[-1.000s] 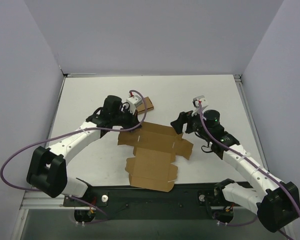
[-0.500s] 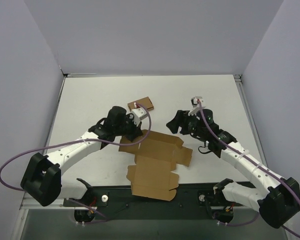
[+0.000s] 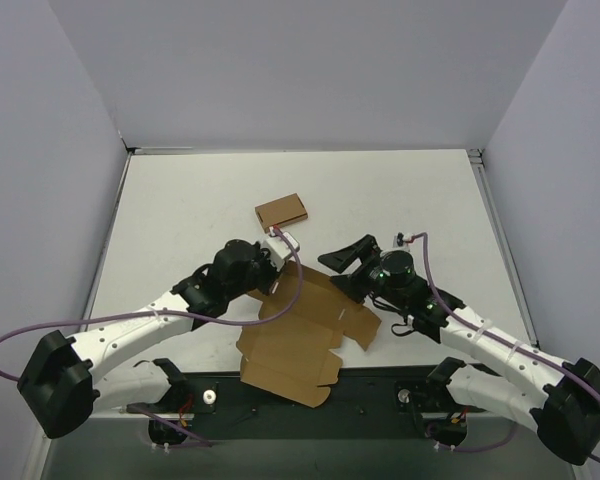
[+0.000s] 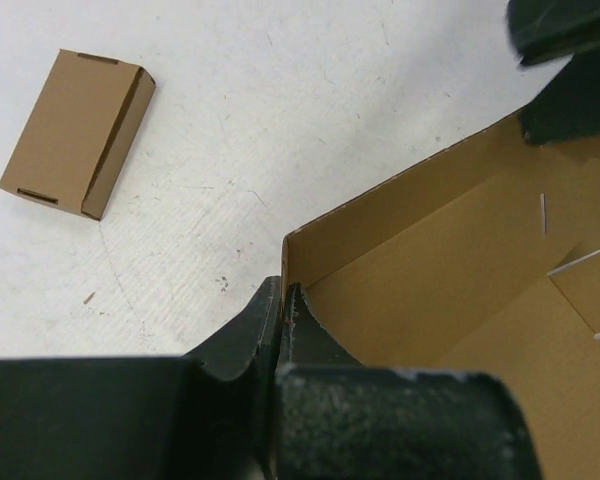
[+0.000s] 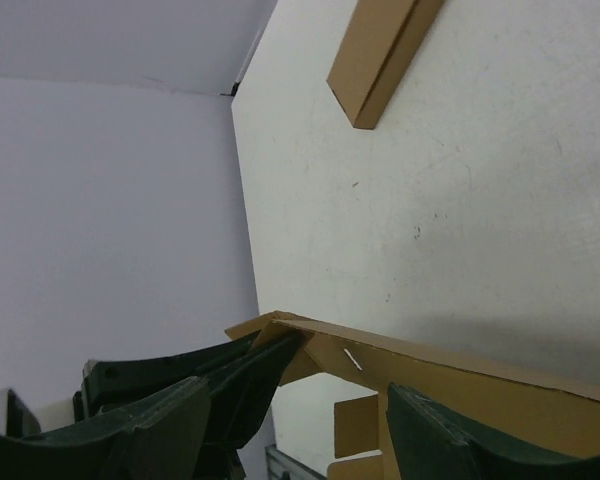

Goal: Fold the paper box

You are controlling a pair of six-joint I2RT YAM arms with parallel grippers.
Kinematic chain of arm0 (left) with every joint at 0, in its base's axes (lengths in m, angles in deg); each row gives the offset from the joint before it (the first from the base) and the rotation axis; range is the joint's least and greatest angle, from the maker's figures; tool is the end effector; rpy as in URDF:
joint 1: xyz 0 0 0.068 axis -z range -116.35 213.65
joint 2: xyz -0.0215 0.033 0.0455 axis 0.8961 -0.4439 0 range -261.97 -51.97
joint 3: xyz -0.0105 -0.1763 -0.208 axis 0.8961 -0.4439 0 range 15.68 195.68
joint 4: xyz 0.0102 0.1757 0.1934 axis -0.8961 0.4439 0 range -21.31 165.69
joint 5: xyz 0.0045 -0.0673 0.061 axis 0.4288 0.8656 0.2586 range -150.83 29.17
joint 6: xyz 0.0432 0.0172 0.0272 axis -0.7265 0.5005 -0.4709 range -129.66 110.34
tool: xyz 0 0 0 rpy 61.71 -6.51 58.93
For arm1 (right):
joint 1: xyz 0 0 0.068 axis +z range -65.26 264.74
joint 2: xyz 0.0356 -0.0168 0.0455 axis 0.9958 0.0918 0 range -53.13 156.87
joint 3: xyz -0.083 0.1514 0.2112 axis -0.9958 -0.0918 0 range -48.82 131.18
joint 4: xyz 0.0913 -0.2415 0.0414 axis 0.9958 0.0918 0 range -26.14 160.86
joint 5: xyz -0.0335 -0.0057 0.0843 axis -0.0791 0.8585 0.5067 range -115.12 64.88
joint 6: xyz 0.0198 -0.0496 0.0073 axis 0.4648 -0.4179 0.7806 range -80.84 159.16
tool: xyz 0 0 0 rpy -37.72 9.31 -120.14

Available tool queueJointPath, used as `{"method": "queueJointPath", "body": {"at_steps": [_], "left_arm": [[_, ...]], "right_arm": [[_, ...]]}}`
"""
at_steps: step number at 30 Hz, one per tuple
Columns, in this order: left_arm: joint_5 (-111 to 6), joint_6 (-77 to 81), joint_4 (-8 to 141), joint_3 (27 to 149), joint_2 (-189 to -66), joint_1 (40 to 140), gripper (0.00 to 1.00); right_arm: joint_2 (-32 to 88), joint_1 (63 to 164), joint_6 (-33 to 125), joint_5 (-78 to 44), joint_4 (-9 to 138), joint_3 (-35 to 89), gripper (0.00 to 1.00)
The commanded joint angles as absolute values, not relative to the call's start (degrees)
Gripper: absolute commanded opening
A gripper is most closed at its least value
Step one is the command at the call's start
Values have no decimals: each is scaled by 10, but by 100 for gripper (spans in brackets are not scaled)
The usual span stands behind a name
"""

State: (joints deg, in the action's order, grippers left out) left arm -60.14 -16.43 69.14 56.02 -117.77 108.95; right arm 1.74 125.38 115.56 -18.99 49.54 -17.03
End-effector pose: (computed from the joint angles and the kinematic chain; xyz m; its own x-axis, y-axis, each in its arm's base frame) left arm 0.1807 -0.1833 0.2554 -0.2205 0.3904 -0.8938 0.7496 0.6542 0.1008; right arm 0.1683 0.1496 0.2719 -0.7344 0.6432 -0.2166 -0.0589 0.2576 0.9645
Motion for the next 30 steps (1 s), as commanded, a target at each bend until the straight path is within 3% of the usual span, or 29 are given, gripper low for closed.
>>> {"method": "queueJointPath", "body": {"at_steps": [1,13,25,30], "left_arm": [[-663,-177,636,550,-1149,1108,0],[-726,-190,603,518,-1106,1144,0],[-737,-226,593,505,-1089,1176,0],[-766,-249,584,496,-1079,1195,0]], "right_arm": [[6,1265,1324,-218,429,-219,72],[7,1277,1428,-264,425,-251,71],[94,1275,1502,-212,387,-234,69],[110,1274,1517,-202,407,-224,64]]}}
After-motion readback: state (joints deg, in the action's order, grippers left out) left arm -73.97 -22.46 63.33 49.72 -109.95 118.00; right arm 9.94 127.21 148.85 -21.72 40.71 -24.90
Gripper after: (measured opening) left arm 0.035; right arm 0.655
